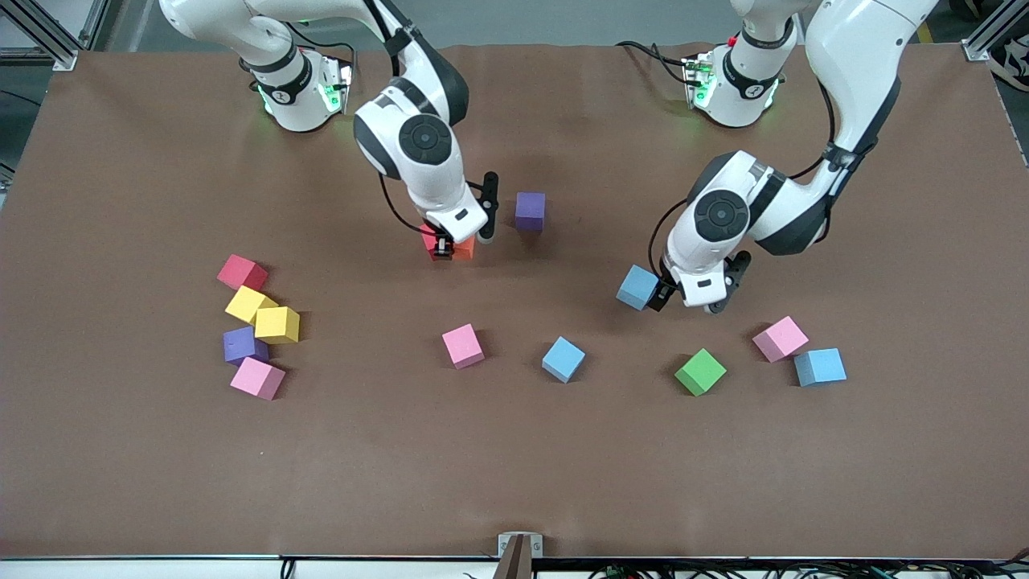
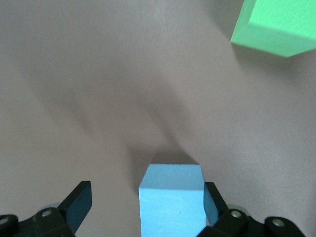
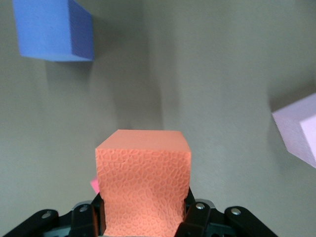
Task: Arrange 11 blocks into digit 3
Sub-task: 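Grasp the blue cube with the left gripper while the right gripper carries the orange, then set the blue cube with the left gripper while the right gripper sets the orange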
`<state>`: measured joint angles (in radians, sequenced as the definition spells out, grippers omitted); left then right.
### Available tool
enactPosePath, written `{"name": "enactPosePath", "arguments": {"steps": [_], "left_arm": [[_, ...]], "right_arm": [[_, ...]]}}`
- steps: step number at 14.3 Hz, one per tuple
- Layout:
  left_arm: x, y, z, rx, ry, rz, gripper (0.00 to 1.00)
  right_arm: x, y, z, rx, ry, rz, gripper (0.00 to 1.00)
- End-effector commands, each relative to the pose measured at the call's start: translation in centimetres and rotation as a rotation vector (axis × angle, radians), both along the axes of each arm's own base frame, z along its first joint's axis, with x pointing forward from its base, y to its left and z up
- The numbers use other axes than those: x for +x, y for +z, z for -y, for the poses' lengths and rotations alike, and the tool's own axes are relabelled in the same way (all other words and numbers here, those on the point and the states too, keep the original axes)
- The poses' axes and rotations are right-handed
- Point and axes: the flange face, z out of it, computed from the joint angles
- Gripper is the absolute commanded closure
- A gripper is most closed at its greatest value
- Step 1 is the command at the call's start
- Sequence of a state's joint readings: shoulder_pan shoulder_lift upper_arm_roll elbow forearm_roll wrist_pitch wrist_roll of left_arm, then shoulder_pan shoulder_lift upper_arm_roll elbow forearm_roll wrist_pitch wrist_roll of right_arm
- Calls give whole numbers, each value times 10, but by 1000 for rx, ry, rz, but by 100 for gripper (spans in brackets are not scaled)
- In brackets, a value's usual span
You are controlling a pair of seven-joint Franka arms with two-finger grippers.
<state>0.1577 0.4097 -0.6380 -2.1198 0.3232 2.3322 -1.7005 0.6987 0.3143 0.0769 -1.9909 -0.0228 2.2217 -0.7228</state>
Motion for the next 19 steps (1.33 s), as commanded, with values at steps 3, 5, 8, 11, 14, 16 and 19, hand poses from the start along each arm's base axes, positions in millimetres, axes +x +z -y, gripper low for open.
{"name": "enactPosePath", "arguments": {"steps": [3, 5, 8, 11, 14, 16, 19], "left_arm": [[-12, -5, 12, -20, -17, 41, 0], [-6, -4, 13, -6, -39, 68, 0], [-3, -12, 15, -10, -51, 60, 0], [-3, -15, 16, -15, -48, 67, 0], [-3, -18, 18, -25, -19, 69, 0], [-3, -23, 18, -32, -16, 61, 0], [-2, -29, 19, -49, -11, 63, 1]], "right_arm": [[-34, -24, -25, 7, -21, 7, 78], [-43, -38, -25, 21, -11, 17, 77], [-57, -63, -31, 24, 13, 16, 76], [-69, -74, -38, 6, 37, -1, 76], [-81, -87, -44, -7, 59, -14, 75], [-88, -89, -49, -9, 72, -16, 75], [-95, -96, -57, 1, 50, -8, 75]]}}
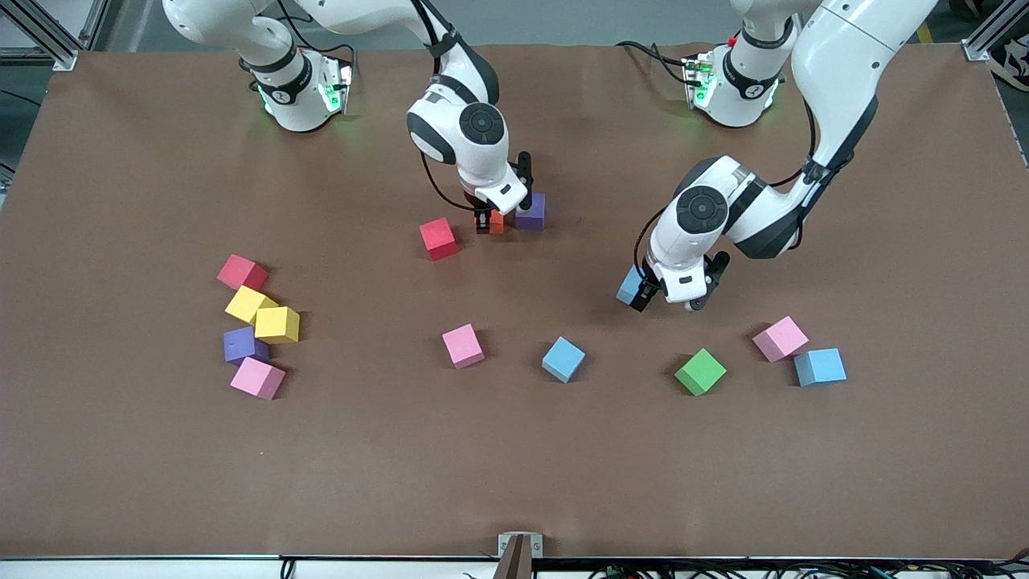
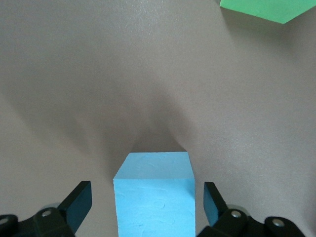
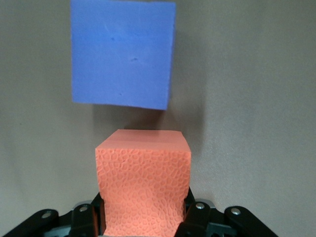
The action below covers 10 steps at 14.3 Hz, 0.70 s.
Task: Arrange 11 blocks into digit 3
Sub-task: 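Set the blue cube with the left gripper while the right gripper sets the orange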
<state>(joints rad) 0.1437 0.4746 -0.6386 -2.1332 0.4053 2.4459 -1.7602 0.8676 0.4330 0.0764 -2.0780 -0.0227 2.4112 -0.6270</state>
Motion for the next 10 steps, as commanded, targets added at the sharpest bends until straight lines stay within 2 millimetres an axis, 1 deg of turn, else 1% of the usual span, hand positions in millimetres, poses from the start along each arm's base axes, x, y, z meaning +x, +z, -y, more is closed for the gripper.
{"name": "enactPosePath", "arguments": {"steps": [1, 2, 3, 4, 5, 6, 7, 8, 9, 10], "left_arm": [[2, -8, 4, -16, 8, 9, 4], [1, -9, 5, -16, 6, 6, 9], [2, -9, 5, -17, 7, 7, 21], [2, -8, 4, -16, 17, 9, 36], [4, -6, 3, -15, 57, 13, 47], [7, -2, 6, -19, 95, 22, 60], [7, -1, 7, -17, 107, 24, 69], [5, 1, 10, -15, 116, 26, 73], [3, 6, 16, -12, 146, 36, 73], [-3, 9, 26, -11, 181, 42, 73]], "right_arm": [[-10, -9, -7, 20, -29, 12, 73], [-10, -11, -8, 24, -33, 14, 73], [-10, -11, -8, 25, -33, 15, 73], [-10, -12, -9, 25, -33, 15, 73], [-10, -11, -9, 27, -33, 16, 73], [-10, -11, -9, 27, -33, 16, 73], [-8, -10, -9, 30, -35, 18, 73], [-8, -11, -9, 34, -35, 21, 73], [-9, -12, -10, 36, -33, 22, 73], [-9, -13, -10, 34, -35, 21, 73]]}}
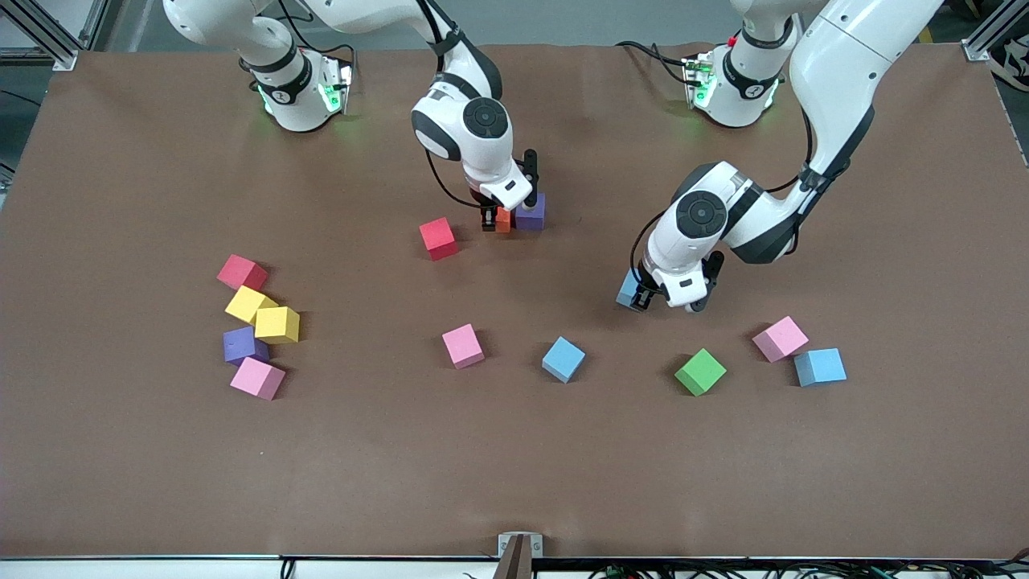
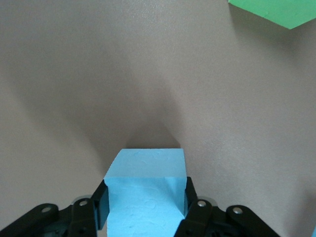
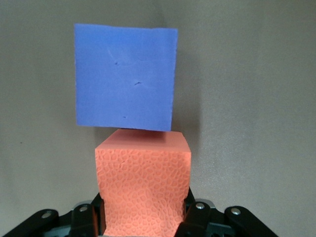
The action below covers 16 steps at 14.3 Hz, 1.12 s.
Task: Arrange 11 blocks into digit 3
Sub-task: 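Set the blue cube with the left gripper while the right gripper sets the orange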
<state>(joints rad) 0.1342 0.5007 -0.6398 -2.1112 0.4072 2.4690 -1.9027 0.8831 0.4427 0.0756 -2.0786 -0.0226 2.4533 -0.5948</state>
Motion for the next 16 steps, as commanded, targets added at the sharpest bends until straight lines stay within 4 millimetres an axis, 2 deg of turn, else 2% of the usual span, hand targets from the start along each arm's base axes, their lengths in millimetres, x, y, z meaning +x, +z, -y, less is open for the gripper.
{"name": "enactPosePath", "arguments": {"steps": [1, 4, 6, 12, 16], "left_arm": [[-13, 14, 27, 15, 66, 38, 73], [-38, 14, 63, 16, 171, 32, 82], [-57, 12, 83, 22, 284, 25, 82], [-115, 5, 133, 37, 408, 9, 81], [-130, 4, 137, 50, 435, 11, 81]], "right_arm": [[-5, -10, -3, 11, -15, 2, 73], [-4, -10, -4, 19, -17, 7, 73], [-4, -11, -5, 19, -15, 7, 73], [-9, -10, -8, 23, -12, 4, 72], [-10, -10, -9, 23, -11, 3, 72]]}}
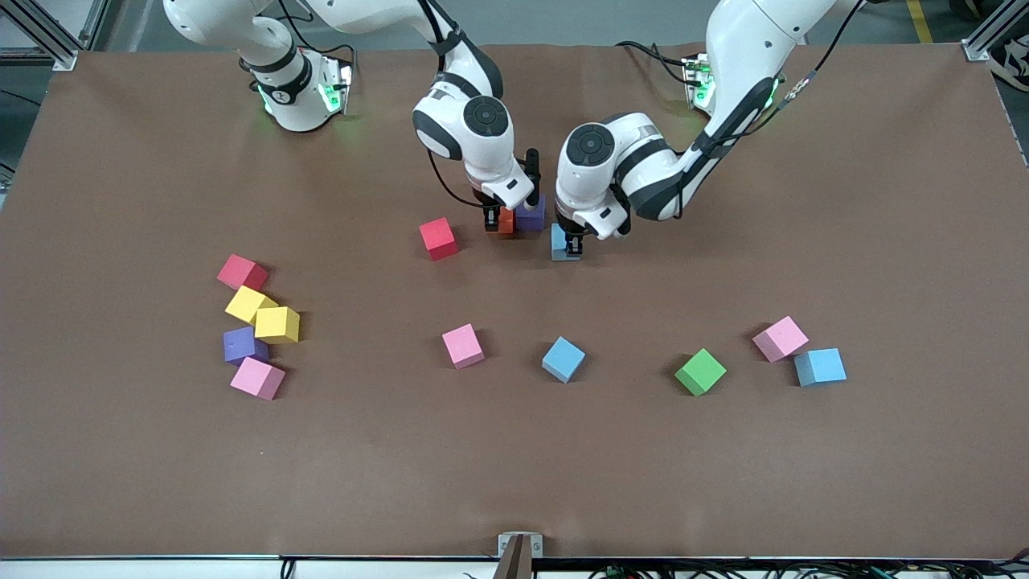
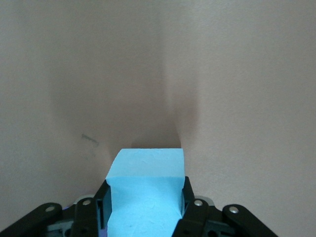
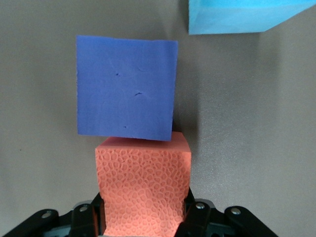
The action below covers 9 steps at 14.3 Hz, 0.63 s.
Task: Arrange 11 blocks into digit 3
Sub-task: 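Set the blue cube with the left gripper while the right gripper sets the orange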
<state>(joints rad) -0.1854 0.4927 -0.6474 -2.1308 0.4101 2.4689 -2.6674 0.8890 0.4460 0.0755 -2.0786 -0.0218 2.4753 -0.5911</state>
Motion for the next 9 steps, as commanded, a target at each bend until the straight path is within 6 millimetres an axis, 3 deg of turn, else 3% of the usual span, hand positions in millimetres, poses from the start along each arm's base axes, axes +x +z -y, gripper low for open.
{"name": "enactPosePath", "arguments": {"steps": [1, 3, 4, 9], "left_arm": [[-12, 9, -5, 22, 2, 35, 81], [-21, 11, -7, 32, -4, 39, 81], [-25, 11, -7, 34, -1, 38, 81], [-35, 11, -1, 32, 12, 34, 81]], "right_arm": [[-9, -10, -5, 6, -12, -8, 71], [-8, -9, -6, 8, -13, -8, 55], [-8, -9, -6, 7, -7, -9, 1], [-6, -5, -3, 4, -5, -11, 0]]}}
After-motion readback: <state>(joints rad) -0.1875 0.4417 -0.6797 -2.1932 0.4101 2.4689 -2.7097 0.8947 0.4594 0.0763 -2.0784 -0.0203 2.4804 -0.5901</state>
